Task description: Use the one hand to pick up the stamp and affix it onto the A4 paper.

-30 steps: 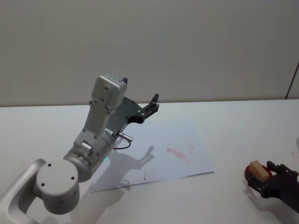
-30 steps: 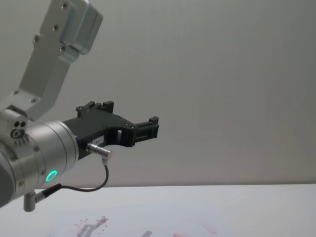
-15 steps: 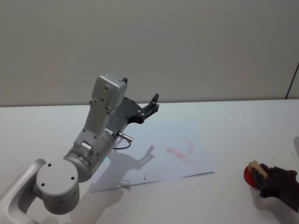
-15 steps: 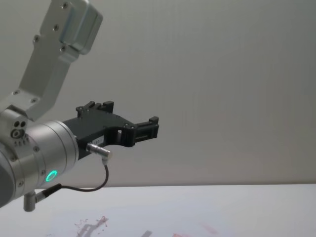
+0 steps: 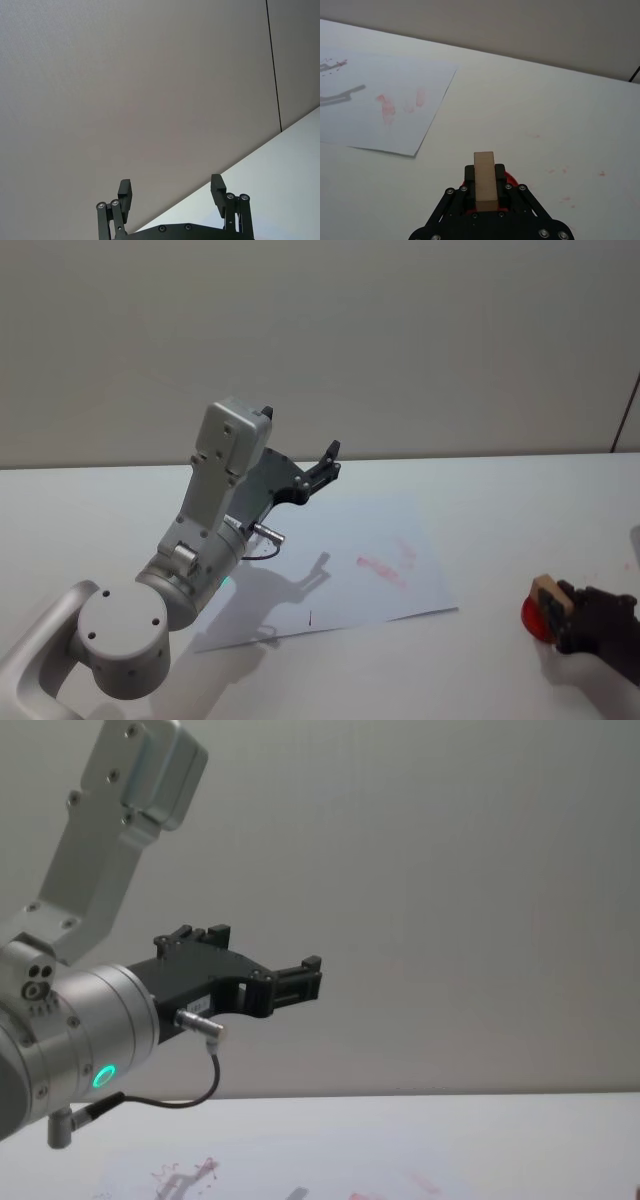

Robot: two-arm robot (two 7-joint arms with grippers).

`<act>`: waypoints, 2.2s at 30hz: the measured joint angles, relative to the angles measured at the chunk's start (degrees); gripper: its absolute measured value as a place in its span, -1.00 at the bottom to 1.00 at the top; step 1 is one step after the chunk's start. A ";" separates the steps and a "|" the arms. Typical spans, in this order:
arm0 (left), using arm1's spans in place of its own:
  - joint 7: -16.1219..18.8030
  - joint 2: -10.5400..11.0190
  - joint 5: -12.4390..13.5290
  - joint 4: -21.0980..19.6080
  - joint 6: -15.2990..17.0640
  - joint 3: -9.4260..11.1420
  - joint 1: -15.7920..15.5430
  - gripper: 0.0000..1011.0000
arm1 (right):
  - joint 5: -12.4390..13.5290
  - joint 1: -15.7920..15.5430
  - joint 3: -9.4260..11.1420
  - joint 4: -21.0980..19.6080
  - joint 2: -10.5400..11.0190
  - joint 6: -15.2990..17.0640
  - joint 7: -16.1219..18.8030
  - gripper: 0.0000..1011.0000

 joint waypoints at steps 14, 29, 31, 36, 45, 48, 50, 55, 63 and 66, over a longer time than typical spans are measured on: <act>0.00 0.00 0.00 0.00 0.00 0.00 0.00 0.98 | -3.04 5.79 -0.64 1.20 -2.03 -3.39 5.15 -0.57; 0.00 0.00 0.00 0.00 0.00 0.00 0.00 0.98 | -6.99 17.06 -3.94 12.72 -8.40 -6.18 17.17 -0.57; 0.00 0.00 0.00 0.00 0.00 0.00 0.00 0.98 | -7.65 18.73 -4.60 15.32 -9.45 -6.26 19.05 -0.57; 0.00 0.00 0.00 0.00 0.00 0.00 0.00 0.98 | -9.19 21.66 -5.81 20.35 -11.32 -6.20 22.35 -0.57; 0.00 0.00 0.00 0.00 0.00 0.00 0.00 0.98 | -12.71 25.83 -7.97 28.57 -13.99 -5.72 26.52 -0.57; 0.00 0.00 0.00 0.00 0.00 0.00 0.00 0.98 | -13.53 26.85 -8.39 30.36 -14.57 -5.79 27.30 -0.57; 0.00 0.00 0.00 0.00 0.00 0.00 0.00 0.98 | -14.01 27.50 -8.61 31.34 -14.91 -5.83 27.71 -0.57; 0.00 0.00 0.00 0.00 0.00 0.00 0.00 0.98 | -14.75 28.57 -9.05 33.14 -15.47 -5.88 28.36 -0.57; 0.00 0.00 0.00 0.00 0.00 0.00 0.00 0.98 | -15.26 29.36 -9.59 34.77 -15.96 -6.18 28.64 -0.57; 0.00 0.00 0.00 0.00 0.00 0.00 0.00 0.98 | -15.26 29.46 -9.73 34.90 -16.06 -6.71 28.51 -0.57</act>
